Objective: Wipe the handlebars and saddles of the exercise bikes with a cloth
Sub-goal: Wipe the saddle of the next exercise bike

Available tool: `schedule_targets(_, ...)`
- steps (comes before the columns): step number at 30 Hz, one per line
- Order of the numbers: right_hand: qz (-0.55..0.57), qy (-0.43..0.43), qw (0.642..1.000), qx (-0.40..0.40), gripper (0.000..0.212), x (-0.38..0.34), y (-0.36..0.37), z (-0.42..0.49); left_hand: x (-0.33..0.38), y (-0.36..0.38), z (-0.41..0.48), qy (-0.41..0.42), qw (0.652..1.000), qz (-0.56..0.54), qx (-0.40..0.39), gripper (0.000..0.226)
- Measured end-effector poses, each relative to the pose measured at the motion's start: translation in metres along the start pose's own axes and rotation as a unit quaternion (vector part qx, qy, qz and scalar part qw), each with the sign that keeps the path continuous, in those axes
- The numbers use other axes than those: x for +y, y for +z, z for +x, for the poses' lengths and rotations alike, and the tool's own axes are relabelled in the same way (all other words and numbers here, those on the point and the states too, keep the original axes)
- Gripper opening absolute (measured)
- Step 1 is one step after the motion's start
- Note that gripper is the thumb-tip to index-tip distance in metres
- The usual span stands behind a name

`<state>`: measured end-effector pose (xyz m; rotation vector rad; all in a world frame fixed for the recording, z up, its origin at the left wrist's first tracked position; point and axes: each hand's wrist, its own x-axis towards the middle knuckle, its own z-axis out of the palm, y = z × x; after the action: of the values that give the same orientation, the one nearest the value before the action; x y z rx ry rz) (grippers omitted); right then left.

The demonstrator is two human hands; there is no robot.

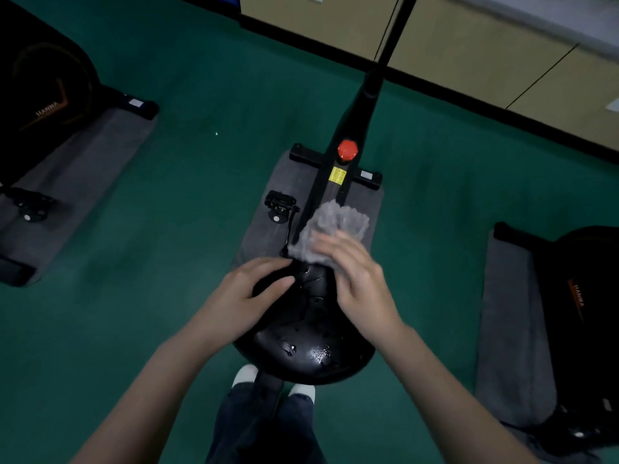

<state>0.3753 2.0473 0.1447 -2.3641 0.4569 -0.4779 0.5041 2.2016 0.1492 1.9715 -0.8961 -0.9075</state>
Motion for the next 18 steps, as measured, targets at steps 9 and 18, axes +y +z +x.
schedule_targets(9, -0.003, 0.032, 0.997, 0.075, 0.043, -0.005, 0.006, 0.030, -0.018, -0.008, -0.014, -0.015, 0.999, -0.042, 0.028, 0.053)
schedule_targets(18, -0.107, -0.091, 0.975, -0.173, 0.028, -0.012, -0.023, 0.063, -0.027, -0.006, -0.022, -0.009, 0.996, -0.074, 0.038, 0.053)
